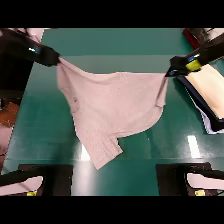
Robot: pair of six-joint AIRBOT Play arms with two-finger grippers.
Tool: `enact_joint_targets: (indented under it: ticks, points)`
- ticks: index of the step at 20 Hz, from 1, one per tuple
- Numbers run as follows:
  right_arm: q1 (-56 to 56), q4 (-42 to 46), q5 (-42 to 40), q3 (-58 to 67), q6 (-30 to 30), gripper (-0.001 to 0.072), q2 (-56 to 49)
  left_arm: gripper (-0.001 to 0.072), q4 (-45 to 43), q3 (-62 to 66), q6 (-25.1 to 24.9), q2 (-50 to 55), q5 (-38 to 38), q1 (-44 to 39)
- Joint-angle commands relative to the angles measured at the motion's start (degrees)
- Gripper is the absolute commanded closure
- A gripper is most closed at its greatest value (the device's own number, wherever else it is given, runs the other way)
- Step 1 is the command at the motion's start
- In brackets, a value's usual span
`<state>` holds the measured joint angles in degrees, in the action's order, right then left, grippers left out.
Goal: Fold the shirts.
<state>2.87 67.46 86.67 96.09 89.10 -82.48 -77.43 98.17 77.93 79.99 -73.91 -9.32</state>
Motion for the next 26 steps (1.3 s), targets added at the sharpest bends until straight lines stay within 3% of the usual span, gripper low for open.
enact_joint_targets:
  ticks: [1,2,3,4,5,6,7,9,13,16,21,26]
  points:
    - [-0.1,-0.4,-15.7,-5.9,-0.6,0.0698,-6.9,0.0683,-0.3,-2.0,3.3,9.5,7.6,0.2]
    - [-0.1,-0.5,-17.9,-5.6,-0.6,0.0698,-8.1,0.0569,-0.6,-2.0,3.6,10.1,8.7,0.6]
    - [-0.1,-0.4,-19.5,-4.7,-0.7,0.0681,-9.1,0.02,-1.0,-1.9,4.3,10.1,9.9,1.0]
    - [-0.2,-0.4,-20.2,-3.4,-0.6,0.0489,-9.9,0.002,-2.2,-1.3,5.3,10.1,9.8,1.5]
    - [-0.5,-0.4,-20.3,-1.2,-0.6,0.0237,-10.6,0.0067,-3.1,0.0,5.3,10.1,8.2,2.5]
    - [-0.9,-0.4,-19.9,1.0,-0.6,0.0216,-11.0,0.0093,-3.5,1.7,5.3,10.1,5.9,3.7]
    - [-1.1,-0.4,-19.2,3.3,-0.6,0.0266,-10.9,0.0094,-3.4,3.3,5.9,9.9,3.0,5.0]
    - [-2.0,-0.2,-16.2,7.8,-0.7,0.0434,-10.4,0.0094,-2.7,4.8,6.3,8.5,-1.8,8.5]
    - [-3.5,-0.4,-12.9,11.2,-1.7,0.0434,-7.6,0.0095,3.2,-2.1,6.2,2.2,-6.3,14.7]
    - [-3.6,-0.3,-13.5,8.8,-2.3,0.0433,-4.7,0.0094,6.4,-20.5,5.6,-7.2,-4.0,15.0]
    - [-3.7,-0.3,-13.7,2.5,-2.8,0.0433,-1.9,0.0094,19.1,-53.7,5.6,-22.6,4.9,15.0]
    - [-3.6,-0.5,-13.4,-0.5,-2.8,0.0434,-1.7,0.0095,23.1,-67.8,4.8,-25.3,8.0,15.0]
